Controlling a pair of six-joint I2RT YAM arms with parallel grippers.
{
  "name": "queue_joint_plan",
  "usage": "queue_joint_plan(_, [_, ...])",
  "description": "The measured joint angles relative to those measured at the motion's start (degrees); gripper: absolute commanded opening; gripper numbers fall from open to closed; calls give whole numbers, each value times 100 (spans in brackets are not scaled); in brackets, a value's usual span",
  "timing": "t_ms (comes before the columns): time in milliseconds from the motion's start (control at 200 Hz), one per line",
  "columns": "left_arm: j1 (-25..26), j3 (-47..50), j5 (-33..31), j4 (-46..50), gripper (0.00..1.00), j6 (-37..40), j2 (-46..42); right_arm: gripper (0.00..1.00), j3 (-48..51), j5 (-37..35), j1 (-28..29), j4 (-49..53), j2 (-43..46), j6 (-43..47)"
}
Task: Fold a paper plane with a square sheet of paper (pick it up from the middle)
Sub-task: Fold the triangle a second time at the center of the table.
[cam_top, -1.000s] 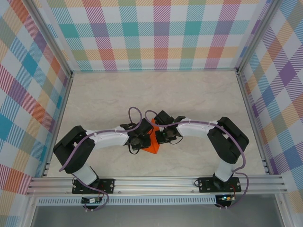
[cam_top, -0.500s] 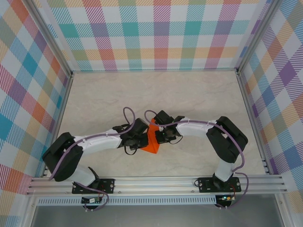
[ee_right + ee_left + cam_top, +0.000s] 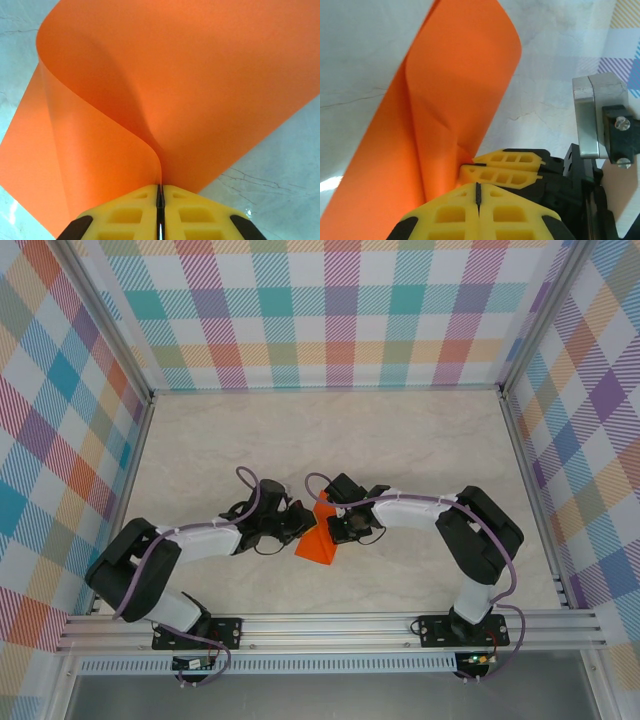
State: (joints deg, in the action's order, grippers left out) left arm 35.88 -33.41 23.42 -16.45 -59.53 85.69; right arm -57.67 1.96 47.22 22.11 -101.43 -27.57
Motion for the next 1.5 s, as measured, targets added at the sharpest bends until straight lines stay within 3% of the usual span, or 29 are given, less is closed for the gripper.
queue_joint_plan(910, [-4,-129,181,-745,0,-87,1281,13,-15,-2,2,7,-2,0])
queue_joint_plan(1065, [-4,-57,184,-960,0,-90,1320,20,-92,-13,0,90,-4,-26])
queue_joint_plan(1205, [-4,-2,179,-1073,0,-90,1320,37,-205,-111,-15,221,72,-98])
queue_joint_plan(1320, [-4,2,179,-1078,0,-85,1320,43,-205,-199,-66,376,457,-195])
queue_joint_plan(1395, [-4,9,179,-1088,0,-83,1320,42,-197,-214,-87,393,772,-308])
queue_joint_plan(1500, [-4,22,173,-1115,0,-70,1320,28,-66,66,-114,219,1139,-494])
